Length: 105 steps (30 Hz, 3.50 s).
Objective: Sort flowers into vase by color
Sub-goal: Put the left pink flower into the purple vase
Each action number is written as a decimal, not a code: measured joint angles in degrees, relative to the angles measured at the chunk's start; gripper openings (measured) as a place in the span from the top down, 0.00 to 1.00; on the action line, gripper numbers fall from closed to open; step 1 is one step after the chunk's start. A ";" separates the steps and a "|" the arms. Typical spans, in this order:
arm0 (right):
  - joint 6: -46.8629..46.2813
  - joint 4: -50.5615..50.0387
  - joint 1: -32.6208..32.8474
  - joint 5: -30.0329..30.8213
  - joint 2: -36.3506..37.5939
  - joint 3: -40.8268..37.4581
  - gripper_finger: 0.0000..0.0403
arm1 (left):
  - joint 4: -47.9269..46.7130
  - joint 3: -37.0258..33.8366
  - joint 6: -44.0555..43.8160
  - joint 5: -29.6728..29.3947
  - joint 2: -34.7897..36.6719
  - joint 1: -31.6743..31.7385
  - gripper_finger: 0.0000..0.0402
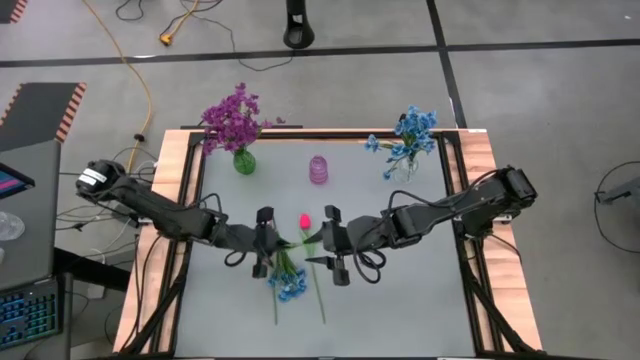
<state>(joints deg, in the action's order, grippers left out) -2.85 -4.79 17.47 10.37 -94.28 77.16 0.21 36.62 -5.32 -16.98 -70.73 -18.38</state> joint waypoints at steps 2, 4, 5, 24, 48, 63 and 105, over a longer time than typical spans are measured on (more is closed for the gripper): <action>2.22 -1.21 0.00 0.00 0.00 1.27 0.45 | -1.77 1.45 -0.10 0.54 -0.20 1.42 1.00; 4.51 -3.37 0.00 0.04 0.03 2.36 0.45 | -3.32 3.24 -0.79 1.92 -0.47 2.95 1.00; 5.51 -4.27 -0.03 0.07 0.07 2.86 0.45 | -3.82 4.20 -1.31 2.77 -0.70 3.63 1.00; 25.06 -9.90 -2.43 9.65 -2.11 3.35 0.54 | -3.56 12.53 -17.95 10.79 -0.69 8.32 1.00; 39.99 -11.78 -0.96 19.78 -2.62 3.33 0.56 | -3.28 12.53 -26.02 14.00 -0.69 8.36 1.00; 40.47 -13.29 -0.96 19.69 -2.62 3.30 0.85 | -2.54 12.48 -25.38 13.69 -0.64 8.37 0.98; 6.60 -22.45 1.18 19.15 4.50 -0.07 0.88 | -11.06 11.60 1.81 4.98 18.80 1.89 0.58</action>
<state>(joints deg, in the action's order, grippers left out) 3.75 -27.24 18.65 29.52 -89.78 77.09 -10.85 48.22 -3.50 -12.00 -51.92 -16.49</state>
